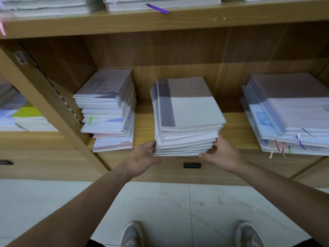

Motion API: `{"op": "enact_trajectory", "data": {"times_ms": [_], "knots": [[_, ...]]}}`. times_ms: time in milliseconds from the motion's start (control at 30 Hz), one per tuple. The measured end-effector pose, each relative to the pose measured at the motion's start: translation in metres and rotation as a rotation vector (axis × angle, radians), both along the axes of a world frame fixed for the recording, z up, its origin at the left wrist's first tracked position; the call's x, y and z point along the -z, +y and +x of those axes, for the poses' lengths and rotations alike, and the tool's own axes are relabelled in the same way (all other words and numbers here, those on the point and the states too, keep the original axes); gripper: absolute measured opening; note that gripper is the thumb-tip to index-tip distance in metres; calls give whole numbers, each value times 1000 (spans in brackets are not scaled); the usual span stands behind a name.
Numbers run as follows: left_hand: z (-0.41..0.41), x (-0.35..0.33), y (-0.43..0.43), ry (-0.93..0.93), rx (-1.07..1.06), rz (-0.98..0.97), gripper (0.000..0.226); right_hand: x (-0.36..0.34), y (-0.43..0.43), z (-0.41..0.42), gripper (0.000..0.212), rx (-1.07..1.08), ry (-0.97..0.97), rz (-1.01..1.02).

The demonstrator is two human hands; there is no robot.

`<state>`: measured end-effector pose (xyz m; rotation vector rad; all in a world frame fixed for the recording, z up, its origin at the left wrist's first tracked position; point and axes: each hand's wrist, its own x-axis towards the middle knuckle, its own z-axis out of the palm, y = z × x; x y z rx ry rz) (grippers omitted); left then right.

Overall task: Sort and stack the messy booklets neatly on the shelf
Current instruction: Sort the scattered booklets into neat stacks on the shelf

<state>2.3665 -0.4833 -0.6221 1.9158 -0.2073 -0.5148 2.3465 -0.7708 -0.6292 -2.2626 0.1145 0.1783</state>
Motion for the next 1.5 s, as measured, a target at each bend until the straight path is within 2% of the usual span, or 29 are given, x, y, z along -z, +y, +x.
{"op": "enact_trajectory", "data": {"times_ms": [167,300,367,433,467,633,767,833,933,1000,1067,1167,1267,1367,1500], "knots": [[6,-8,-5,-28,-23,23,50,-9,-12,2,72,-92,88,69],[13,-22,-10,-149,-121,185,102,-19,-22,-2,68,-80,34,91],[11,-27,-16,-219,-140,200,109,-25,-20,-2,86,11,-42,109],[11,-29,-25,-286,-174,186,107,-34,-18,0,108,103,-134,132],[12,-30,-29,-309,-191,170,104,-37,-16,1,113,106,-174,133],[20,-28,-31,-449,-188,230,76,-41,5,7,96,43,-275,28],[21,-34,-33,-518,-180,243,62,-41,8,18,86,9,-269,-2],[21,-37,-33,-519,-175,247,64,-44,7,21,84,-14,-256,44],[21,-36,-31,-446,-180,233,79,-42,4,19,84,-8,-245,168],[21,-30,-28,-381,-185,264,86,-38,-2,16,93,16,-223,160],[19,-22,-24,-293,-181,322,81,-33,-12,13,97,12,-170,109],[17,-14,-17,-255,-172,390,78,-30,-21,4,80,-53,-76,54],[12,-24,-16,-291,-255,381,77,-27,-28,-3,81,-86,-46,-38],[1,-44,-18,-420,-339,346,75,-34,-41,-7,86,-70,-65,-99],[-20,-74,-34,-603,-377,317,67,-52,-70,-19,70,37,-171,-103]]}}
